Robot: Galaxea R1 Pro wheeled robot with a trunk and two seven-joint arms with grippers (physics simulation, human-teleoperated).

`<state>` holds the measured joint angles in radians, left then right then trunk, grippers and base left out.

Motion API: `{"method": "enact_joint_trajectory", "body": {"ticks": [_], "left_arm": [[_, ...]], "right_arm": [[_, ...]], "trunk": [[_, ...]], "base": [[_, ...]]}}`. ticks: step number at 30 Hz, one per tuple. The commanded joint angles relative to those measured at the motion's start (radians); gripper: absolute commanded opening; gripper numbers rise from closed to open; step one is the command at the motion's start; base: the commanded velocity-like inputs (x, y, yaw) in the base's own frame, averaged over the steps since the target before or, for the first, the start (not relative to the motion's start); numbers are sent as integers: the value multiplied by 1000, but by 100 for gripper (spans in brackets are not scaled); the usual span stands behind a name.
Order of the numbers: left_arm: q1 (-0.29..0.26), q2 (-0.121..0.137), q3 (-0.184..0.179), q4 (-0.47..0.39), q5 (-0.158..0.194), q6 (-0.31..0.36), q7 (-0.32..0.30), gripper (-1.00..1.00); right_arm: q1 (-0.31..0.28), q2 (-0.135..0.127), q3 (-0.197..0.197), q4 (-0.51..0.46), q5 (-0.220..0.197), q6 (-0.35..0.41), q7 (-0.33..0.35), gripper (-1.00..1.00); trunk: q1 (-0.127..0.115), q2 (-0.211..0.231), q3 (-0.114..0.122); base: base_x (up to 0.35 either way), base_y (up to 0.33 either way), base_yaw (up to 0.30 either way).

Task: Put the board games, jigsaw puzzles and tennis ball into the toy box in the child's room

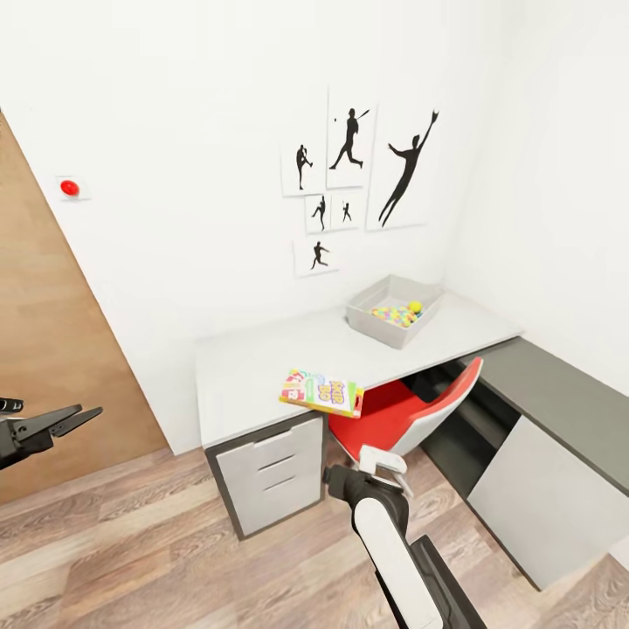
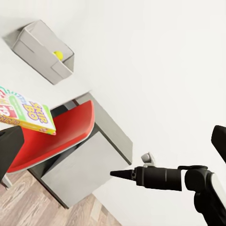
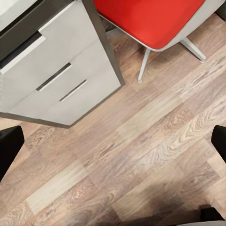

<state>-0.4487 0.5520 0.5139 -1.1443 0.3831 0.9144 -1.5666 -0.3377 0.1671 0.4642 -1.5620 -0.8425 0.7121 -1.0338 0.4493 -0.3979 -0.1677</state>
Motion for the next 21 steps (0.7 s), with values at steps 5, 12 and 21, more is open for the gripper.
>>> {"method": "enact_joint_trajectory", "body": {"ticks": [5, 12, 21], "left_arm": [[-1, 0, 0, 0, -1, 11, -4, 100], [-1, 0, 0, 0, -1, 11, -4, 100], [-1, 0, 0, 0, -1, 11, -4, 100]], "right_arm": [[-1, 0, 1, -1, -7, 6, -9, 100], [-1, 1, 1, 0, -7, 6, -9, 100], [-1, 3, 1, 0, -7, 7, -10, 100]], "trunk": [[1, -2, 6], [1, -2, 18], [1, -2, 29]], "base": [[0, 0, 0], [0, 0, 0], [0, 0, 0]]}}
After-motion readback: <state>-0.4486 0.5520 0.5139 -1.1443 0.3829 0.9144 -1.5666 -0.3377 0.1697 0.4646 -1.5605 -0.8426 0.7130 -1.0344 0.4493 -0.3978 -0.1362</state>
